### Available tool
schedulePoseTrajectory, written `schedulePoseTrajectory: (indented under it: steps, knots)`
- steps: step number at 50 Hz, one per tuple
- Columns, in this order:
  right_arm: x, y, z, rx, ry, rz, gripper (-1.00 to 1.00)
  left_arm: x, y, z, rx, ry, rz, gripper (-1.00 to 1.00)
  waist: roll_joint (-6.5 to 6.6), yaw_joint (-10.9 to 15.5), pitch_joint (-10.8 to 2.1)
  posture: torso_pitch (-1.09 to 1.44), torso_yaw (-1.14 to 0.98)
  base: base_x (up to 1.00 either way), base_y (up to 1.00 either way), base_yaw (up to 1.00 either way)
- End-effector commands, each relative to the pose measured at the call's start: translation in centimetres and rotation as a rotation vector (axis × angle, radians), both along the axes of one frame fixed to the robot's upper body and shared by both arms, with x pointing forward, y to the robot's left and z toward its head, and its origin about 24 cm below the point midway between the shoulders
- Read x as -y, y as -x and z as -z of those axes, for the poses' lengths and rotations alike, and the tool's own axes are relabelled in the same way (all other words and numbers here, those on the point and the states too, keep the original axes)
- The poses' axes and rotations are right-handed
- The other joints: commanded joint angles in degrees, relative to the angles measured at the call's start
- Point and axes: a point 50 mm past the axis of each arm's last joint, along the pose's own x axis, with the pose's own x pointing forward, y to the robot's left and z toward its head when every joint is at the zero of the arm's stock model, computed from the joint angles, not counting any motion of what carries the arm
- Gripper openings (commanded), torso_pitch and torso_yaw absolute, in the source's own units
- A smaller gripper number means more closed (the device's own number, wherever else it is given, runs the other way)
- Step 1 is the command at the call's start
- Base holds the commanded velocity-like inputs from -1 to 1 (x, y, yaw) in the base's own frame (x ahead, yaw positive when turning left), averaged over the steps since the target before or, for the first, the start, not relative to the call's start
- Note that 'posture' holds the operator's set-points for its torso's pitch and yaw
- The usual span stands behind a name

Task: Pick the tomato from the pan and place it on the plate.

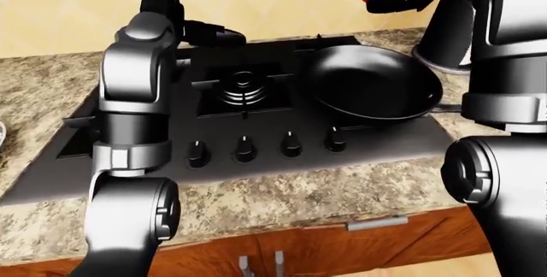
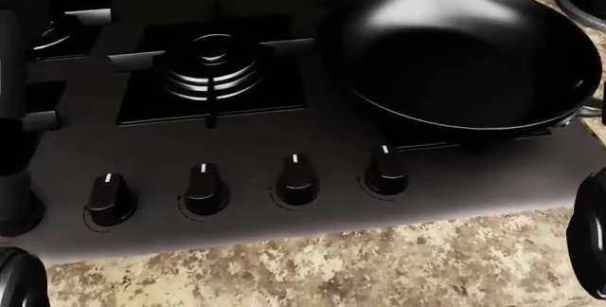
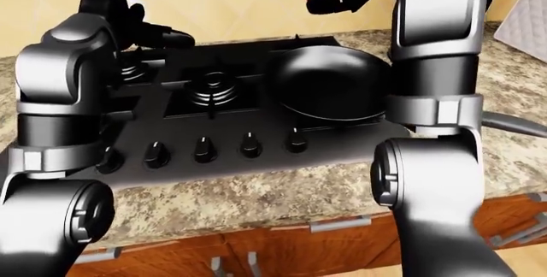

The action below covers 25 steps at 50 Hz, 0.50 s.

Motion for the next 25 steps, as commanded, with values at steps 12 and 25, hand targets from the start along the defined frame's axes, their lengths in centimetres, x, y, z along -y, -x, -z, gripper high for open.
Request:
schedulePoseTrajectory:
  steps: [12,25]
  knots:
    - [-0.56,1.12,-2.28,0.096,0.010,-0.024,-1.00,-0.09,0.74,-2.52,0.108,-0.008,-0.009,1.00,3.70,-0.6,-1.38,0.00,0.00,0.00,0.24,0.00]
    - [-0.57,1.15,-2.44,0.097,0.013,-0.025,-1.00,0.03,0.76,-2.55,0.109,-0.010,-0.005,1.00,-3.33,-0.2,-1.58,0.00,0.00,0.00,0.27,0.00]
